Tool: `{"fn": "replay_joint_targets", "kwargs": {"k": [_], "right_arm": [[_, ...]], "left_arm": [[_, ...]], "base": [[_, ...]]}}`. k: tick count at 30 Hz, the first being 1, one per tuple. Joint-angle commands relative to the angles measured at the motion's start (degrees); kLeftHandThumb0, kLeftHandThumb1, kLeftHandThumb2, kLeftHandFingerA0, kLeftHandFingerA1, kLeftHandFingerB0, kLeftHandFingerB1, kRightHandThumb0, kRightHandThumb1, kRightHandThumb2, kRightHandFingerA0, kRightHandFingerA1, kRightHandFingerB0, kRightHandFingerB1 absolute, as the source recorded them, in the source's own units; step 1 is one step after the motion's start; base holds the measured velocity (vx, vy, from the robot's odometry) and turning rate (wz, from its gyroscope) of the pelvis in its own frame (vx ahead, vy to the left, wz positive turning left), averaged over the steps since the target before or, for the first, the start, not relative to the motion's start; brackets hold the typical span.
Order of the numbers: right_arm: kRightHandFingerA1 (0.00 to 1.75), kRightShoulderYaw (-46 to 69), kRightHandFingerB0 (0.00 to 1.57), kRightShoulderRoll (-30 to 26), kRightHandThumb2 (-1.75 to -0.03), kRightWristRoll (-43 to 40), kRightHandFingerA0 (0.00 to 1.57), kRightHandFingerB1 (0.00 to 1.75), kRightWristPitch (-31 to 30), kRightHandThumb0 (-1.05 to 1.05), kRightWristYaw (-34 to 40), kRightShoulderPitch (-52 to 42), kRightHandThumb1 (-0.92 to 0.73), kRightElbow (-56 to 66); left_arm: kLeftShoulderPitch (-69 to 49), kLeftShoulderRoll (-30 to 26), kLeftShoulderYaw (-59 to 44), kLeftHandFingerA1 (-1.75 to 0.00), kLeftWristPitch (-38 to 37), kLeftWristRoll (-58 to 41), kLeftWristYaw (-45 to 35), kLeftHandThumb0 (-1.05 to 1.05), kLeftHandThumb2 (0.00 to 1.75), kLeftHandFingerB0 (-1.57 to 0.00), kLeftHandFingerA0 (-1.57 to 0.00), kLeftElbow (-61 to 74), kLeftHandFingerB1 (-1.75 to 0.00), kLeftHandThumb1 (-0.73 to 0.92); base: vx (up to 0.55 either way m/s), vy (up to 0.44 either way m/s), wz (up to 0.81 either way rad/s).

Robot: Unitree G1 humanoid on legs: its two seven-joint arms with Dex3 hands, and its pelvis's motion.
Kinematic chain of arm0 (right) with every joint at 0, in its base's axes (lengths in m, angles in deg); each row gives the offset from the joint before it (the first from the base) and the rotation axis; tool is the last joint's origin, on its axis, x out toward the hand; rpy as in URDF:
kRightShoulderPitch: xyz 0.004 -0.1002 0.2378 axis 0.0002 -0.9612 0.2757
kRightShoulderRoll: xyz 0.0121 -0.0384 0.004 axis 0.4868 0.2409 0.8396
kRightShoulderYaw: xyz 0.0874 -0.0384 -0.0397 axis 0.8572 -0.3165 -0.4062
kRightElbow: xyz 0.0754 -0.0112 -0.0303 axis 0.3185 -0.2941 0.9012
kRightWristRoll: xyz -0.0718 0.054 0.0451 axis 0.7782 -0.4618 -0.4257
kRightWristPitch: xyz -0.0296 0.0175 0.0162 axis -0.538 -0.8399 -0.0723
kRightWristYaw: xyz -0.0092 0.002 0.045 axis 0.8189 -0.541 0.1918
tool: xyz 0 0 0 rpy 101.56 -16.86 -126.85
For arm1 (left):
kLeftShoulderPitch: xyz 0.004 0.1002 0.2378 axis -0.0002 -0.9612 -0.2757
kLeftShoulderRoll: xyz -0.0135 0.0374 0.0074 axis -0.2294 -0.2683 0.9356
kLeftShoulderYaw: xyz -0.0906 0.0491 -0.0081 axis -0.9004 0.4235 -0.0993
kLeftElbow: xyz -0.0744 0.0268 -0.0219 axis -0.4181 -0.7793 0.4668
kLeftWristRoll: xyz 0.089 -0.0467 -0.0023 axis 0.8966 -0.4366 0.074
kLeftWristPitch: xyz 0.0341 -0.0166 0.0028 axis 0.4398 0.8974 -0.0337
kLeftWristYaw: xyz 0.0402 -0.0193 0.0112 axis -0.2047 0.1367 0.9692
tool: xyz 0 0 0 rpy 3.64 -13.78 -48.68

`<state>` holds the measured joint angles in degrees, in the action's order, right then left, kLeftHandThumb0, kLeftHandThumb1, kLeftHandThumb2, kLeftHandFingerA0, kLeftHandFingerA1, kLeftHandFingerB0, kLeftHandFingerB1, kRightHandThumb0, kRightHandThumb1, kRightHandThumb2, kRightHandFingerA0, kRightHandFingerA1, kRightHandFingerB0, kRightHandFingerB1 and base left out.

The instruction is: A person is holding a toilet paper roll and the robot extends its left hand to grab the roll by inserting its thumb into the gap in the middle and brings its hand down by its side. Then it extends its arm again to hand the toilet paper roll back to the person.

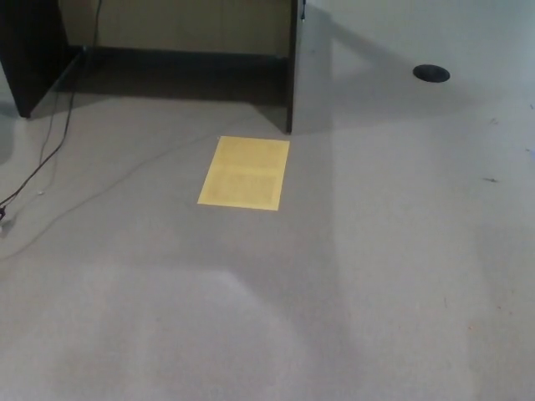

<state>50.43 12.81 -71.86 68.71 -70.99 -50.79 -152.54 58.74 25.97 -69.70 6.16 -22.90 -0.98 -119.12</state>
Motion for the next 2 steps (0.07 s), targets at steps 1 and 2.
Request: {"fn": "replay_joint_targets", "kwargs": {"k": [1,2], "right_arm": [[0.76,0.55,0.04,-2.51,-0.93,-0.44,0.72,0.45,0.87,-0.27,2.2,-0.63,-0.46,-0.33],[0.76,0.55,0.04,-2.51,-0.93,-0.44,0.72,0.45,0.87,-0.27,2.2,-0.63,-0.46,-0.33]], "left_arm": [[-0.98,-4.32,2.34,-0.37,-18.93,5.28,10.58,-0.26,0.57,-0.27,-0.31,-8.93,-0.33,0.43],[-0.98,-4.32,2.34,-0.37,-18.93,5.28,10.58,-0.26,0.57,-0.27,-0.31,-8.93,-0.33,0.43]], "base": [[0.0,0.0,0.0],[0.0,0.0,0.0]]}}
